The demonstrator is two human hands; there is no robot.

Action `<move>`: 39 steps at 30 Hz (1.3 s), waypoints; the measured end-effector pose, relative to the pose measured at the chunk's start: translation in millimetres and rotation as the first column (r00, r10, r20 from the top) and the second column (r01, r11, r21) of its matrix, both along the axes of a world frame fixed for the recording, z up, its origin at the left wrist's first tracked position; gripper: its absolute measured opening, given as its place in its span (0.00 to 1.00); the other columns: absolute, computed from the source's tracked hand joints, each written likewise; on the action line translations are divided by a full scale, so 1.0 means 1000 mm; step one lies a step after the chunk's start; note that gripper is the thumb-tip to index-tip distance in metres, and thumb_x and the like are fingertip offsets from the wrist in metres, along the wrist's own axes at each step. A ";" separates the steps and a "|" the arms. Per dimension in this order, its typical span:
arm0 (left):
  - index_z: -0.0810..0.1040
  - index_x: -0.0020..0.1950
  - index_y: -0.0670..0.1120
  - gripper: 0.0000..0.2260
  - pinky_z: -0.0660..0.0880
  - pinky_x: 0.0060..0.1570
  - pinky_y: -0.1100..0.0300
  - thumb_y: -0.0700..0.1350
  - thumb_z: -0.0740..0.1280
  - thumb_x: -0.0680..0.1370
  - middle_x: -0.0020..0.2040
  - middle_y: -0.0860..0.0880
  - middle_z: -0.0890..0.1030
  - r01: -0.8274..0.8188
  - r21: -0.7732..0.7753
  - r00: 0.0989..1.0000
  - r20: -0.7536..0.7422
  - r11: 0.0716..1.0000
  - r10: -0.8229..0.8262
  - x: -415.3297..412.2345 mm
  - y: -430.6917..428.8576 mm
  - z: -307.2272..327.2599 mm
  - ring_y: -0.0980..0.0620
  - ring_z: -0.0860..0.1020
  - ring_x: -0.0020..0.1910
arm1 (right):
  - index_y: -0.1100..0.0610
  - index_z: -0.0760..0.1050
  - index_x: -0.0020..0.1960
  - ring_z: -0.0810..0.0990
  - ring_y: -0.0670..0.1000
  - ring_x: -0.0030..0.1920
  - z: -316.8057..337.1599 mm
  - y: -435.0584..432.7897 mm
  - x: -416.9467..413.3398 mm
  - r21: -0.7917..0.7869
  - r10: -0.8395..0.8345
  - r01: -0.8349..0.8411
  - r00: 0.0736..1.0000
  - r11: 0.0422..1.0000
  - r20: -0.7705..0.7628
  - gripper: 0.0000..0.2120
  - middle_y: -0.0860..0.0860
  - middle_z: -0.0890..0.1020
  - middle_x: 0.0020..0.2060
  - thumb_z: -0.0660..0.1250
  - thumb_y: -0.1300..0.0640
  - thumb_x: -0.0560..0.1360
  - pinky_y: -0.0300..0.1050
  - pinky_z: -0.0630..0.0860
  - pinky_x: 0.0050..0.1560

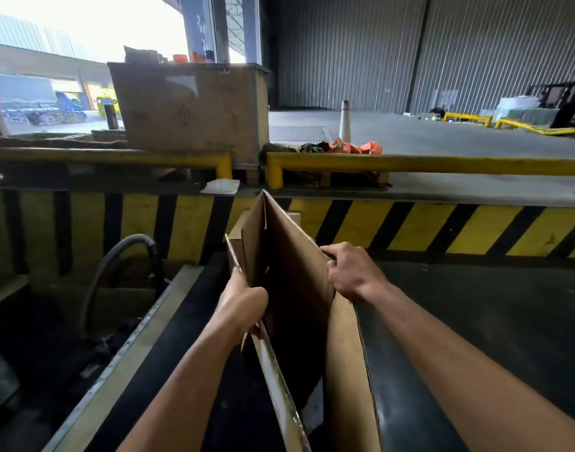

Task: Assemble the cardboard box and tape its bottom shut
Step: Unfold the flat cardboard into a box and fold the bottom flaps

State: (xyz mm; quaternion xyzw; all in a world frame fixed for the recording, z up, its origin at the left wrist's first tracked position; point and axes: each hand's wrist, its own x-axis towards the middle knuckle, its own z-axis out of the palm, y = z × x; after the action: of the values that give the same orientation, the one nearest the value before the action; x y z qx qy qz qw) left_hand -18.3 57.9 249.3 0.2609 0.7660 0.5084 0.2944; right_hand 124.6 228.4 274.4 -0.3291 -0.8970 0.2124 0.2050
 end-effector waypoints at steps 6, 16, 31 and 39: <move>0.76 0.56 0.48 0.23 0.81 0.40 0.48 0.41 0.60 0.61 0.50 0.41 0.82 -0.130 0.011 0.982 -0.137 0.991 0.130 -0.037 0.004 0.003 0.40 0.82 0.48 | 0.51 0.73 0.69 0.81 0.53 0.54 0.002 0.020 0.033 -0.033 -0.093 0.095 0.995 0.995 0.047 0.21 0.53 0.81 0.60 0.67 0.61 0.77 0.39 0.75 0.38; 0.80 0.60 0.45 0.19 0.84 0.45 0.47 0.39 0.67 0.70 0.48 0.42 0.85 -0.139 -0.089 0.980 -0.155 0.986 0.124 -0.070 0.016 -0.010 0.41 0.84 0.45 | 0.49 0.72 0.56 0.80 0.45 0.40 -0.019 0.007 0.064 -0.082 -0.198 0.215 0.964 0.973 0.177 0.10 0.49 0.81 0.47 0.69 0.57 0.76 0.44 0.80 0.39; 0.39 0.82 0.61 0.45 0.83 0.45 0.48 0.35 0.64 0.78 0.73 0.41 0.72 0.097 -0.220 0.993 -0.036 0.971 -0.108 -0.020 -0.044 -0.029 0.43 0.84 0.49 | 0.52 0.55 0.69 0.79 0.56 0.47 -0.050 -0.015 0.036 -0.245 -0.176 0.248 0.944 0.937 0.280 0.26 0.58 0.75 0.56 0.63 0.61 0.76 0.50 0.78 0.43; 0.64 0.77 0.52 0.33 0.82 0.49 0.43 0.32 0.67 0.76 0.56 0.46 0.79 0.012 -0.070 1.000 -0.024 0.997 -0.014 -0.023 -0.064 -0.037 0.45 0.82 0.52 | 0.45 0.41 0.80 0.75 0.49 0.36 -0.060 0.005 0.020 -0.240 -0.159 0.226 0.950 0.944 0.269 0.41 0.59 0.78 0.53 0.62 0.65 0.79 0.42 0.72 0.33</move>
State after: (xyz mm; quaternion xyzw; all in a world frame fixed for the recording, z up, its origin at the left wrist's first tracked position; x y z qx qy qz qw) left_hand -41.6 -6.3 212.1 0.2617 0.7852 0.4761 0.2971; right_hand 145.0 233.1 214.4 -0.4640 -0.8418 0.2681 0.0657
